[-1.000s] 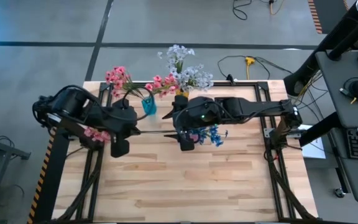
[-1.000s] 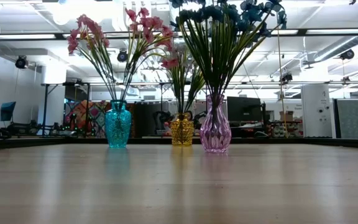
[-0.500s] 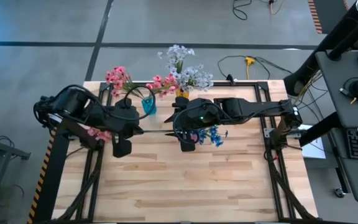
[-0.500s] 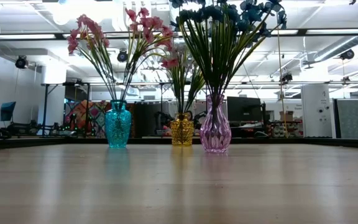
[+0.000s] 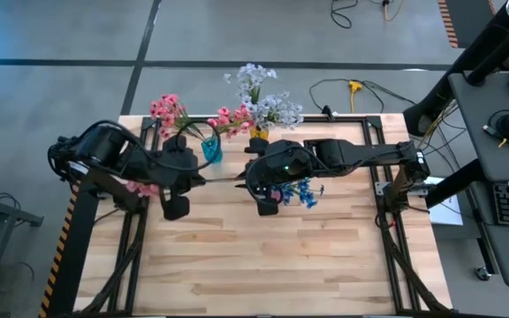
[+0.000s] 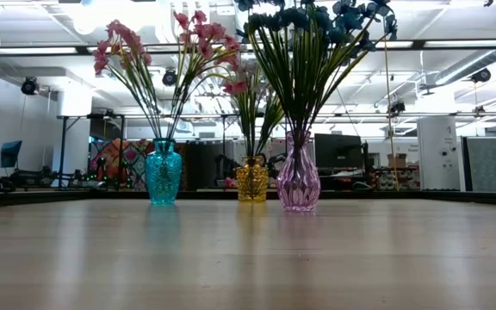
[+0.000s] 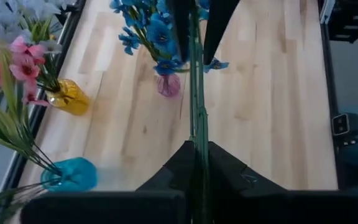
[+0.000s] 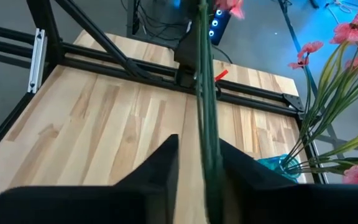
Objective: Sort flowers into vase by color
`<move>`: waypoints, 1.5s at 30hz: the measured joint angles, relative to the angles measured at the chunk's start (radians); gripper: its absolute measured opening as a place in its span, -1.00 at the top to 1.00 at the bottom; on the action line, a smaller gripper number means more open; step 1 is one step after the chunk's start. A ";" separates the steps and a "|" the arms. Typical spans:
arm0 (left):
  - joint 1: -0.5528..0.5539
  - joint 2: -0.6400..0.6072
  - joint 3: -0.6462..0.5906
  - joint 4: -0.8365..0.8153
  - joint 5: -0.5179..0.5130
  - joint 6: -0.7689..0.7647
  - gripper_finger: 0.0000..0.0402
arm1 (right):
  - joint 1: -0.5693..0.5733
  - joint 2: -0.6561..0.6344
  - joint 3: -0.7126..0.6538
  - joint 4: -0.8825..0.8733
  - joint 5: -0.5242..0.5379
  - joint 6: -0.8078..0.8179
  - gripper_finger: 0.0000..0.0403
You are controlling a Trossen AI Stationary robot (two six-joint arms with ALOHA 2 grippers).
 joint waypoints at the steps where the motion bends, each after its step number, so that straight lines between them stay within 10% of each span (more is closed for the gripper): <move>1: 0.000 0.000 0.000 0.000 -0.002 0.009 0.90 | 0.000 0.000 0.000 -0.004 0.000 -0.001 0.65; 17: -0.003 -0.004 0.026 0.032 -0.022 0.146 0.01 | 0.000 -0.023 0.000 -0.046 0.017 0.000 0.94; 29: -0.124 -0.019 0.271 0.192 -0.371 0.369 0.00 | 0.000 -0.209 0.002 -0.120 0.276 0.046 0.95; 45: -0.226 -0.109 0.199 0.301 -0.386 0.460 0.00 | 0.040 -0.447 -0.467 0.327 0.274 0.059 0.95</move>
